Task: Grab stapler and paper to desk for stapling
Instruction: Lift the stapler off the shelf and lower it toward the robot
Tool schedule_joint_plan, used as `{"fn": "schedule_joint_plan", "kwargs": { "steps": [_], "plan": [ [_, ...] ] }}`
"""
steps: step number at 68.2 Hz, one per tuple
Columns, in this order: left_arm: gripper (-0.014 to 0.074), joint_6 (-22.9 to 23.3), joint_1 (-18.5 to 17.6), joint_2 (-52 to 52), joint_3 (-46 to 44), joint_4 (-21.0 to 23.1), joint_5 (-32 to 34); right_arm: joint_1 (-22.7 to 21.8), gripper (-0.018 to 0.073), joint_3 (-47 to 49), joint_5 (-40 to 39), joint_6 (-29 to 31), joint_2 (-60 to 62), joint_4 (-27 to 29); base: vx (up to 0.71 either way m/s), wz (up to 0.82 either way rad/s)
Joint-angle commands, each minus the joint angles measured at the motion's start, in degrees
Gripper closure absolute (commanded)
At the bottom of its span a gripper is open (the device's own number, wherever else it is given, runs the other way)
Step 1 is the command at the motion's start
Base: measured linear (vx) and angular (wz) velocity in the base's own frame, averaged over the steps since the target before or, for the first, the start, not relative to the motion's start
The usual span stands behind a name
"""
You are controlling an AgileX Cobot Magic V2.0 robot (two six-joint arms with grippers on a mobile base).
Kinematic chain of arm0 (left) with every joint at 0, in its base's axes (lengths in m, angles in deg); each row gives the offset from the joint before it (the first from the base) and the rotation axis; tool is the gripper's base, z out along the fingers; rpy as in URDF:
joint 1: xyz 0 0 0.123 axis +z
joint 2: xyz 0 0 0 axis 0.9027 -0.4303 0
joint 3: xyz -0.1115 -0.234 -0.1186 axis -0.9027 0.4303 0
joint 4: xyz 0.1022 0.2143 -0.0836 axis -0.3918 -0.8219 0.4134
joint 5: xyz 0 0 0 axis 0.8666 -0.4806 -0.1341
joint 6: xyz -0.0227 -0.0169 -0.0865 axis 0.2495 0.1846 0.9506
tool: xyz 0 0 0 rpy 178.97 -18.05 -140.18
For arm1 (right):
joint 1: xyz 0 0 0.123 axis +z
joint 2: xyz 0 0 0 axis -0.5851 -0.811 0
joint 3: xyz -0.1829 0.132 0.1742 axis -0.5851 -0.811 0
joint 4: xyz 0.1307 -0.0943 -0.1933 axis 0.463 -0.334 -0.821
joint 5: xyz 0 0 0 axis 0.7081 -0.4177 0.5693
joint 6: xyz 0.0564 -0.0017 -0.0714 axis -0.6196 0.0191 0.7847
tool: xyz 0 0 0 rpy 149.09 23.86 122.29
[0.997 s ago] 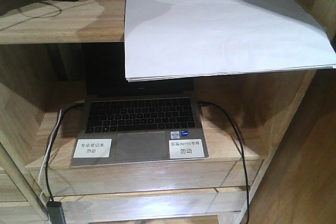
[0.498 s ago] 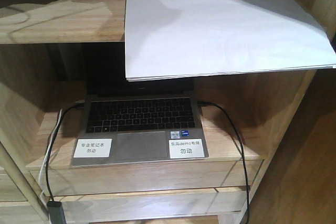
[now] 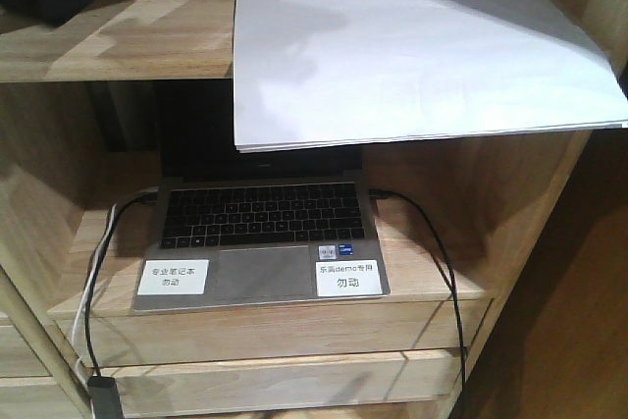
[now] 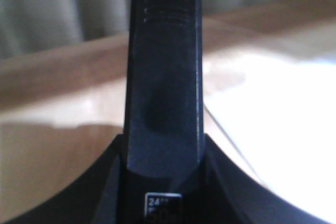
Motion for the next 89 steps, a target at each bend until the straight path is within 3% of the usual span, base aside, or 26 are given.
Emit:
{"fn": "schedule_joint_plan", "kwargs": {
  "steps": [1, 50, 59, 67, 89],
  "plan": [
    [0.0603, -4.00, -0.24, 7.20, 3.96, 3.55, 8.31, -0.31, 0.0569, -0.26, -4.43, 0.19, 0.60, -0.31, 0.00, 0.00],
    [0.0603, -31.87, -0.18, 41.63, 48.78, 28.48, 6.15, -0.31, 0.0569, -0.26, -4.43, 0.19, 0.60, -0.31, 0.00, 0.00],
    [0.0603, -40.39, -0.18, 47.07, 56.21, 37.65, 7.63, -0.31, 0.0569, -0.26, -4.43, 0.19, 0.60, -0.31, 0.00, 0.00],
    [0.0603, -45.21, -0.18, 49.02, 59.66, 44.52, 7.63, -0.31, 0.0569, -0.26, -4.43, 0.19, 0.60, -0.31, 0.00, 0.00],
    [0.0603, -45.84, -0.18, 49.29, 60.50, 44.55, 7.38, -0.31, 0.0569, -0.26, -4.43, 0.19, 0.60, -0.31, 0.00, 0.00]
  ]
}}
